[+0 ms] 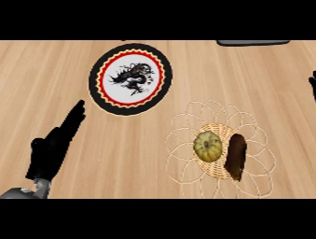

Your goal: Pick the squash from the placemat and place it in the plate

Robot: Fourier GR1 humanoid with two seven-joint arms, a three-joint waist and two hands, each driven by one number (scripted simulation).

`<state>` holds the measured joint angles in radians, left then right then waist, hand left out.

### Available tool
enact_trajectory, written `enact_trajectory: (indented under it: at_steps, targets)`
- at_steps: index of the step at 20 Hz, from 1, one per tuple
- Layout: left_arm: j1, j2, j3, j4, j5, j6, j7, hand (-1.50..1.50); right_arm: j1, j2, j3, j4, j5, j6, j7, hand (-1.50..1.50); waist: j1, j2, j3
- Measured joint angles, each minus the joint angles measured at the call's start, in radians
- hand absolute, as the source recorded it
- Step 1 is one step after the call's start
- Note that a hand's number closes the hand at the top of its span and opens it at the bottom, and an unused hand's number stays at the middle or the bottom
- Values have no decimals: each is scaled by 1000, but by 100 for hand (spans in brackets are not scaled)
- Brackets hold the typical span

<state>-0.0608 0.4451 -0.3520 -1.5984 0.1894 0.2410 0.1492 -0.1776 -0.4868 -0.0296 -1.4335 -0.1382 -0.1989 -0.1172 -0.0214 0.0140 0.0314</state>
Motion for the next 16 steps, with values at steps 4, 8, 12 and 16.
enact_trajectory:
  at_steps: [4,8,12,16]
  targets:
    - [5,40,33,28,-51,16,-43,0,-42,135,39,-71,20,-137,59,-150,20,-12,-21]
    - [29,94,83,52,-94,45,-94,0,-50,203,78,-105,156,-337,99,-150,32,-22,-37]
    - [63,120,114,67,-101,54,-135,0,-25,299,134,-146,366,-598,62,-150,32,-28,-40]
    - [95,125,131,81,-106,58,-184,0,30,412,258,-191,547,-818,32,-150,30,-28,-39]
